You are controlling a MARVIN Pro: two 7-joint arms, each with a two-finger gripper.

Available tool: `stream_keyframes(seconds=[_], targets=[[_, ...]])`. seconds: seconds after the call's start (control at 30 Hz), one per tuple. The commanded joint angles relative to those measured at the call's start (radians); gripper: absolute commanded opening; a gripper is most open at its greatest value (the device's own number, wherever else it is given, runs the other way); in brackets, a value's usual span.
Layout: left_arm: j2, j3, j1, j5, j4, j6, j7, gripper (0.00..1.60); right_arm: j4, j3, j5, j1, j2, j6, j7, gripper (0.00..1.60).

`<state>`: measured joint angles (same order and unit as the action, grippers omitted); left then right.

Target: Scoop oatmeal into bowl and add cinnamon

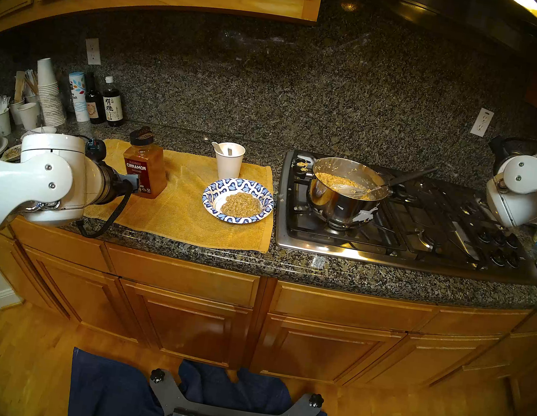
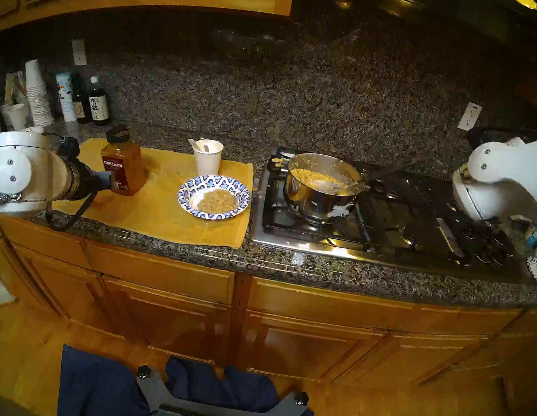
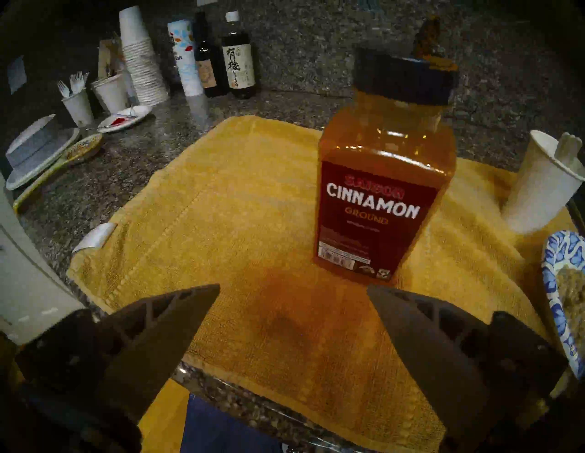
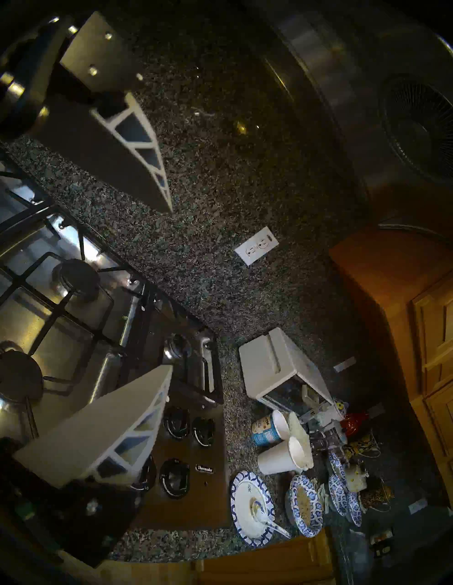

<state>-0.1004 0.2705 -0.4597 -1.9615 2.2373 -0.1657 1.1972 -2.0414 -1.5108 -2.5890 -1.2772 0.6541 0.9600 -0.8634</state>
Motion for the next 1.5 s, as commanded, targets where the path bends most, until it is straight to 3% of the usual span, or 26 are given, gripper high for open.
stream_keyframes(seconds=[0.0,0.73,1.23,1.47], targets=[[0.000,0.006,-0.003,0.051,0.029,0.050,0.073,1.60,0.011,0.017,0.011,-0.031,0.011,0.000,-0.007,1.60],[0.000,-0.053,-0.058,0.184,0.075,0.163,0.250,1.60,0.012,0.016,0.010,-0.033,0.016,0.000,-0.010,1.60],[0.000,-0.079,-0.085,0.288,0.104,0.241,0.286,1.60,0.012,0.015,0.010,-0.034,0.018,0.000,-0.011,1.60],[-0.001,-0.095,-0.100,0.336,-0.019,0.272,0.286,1.60,0.012,0.015,0.009,-0.034,0.019,0.000,-0.010,1.60]])
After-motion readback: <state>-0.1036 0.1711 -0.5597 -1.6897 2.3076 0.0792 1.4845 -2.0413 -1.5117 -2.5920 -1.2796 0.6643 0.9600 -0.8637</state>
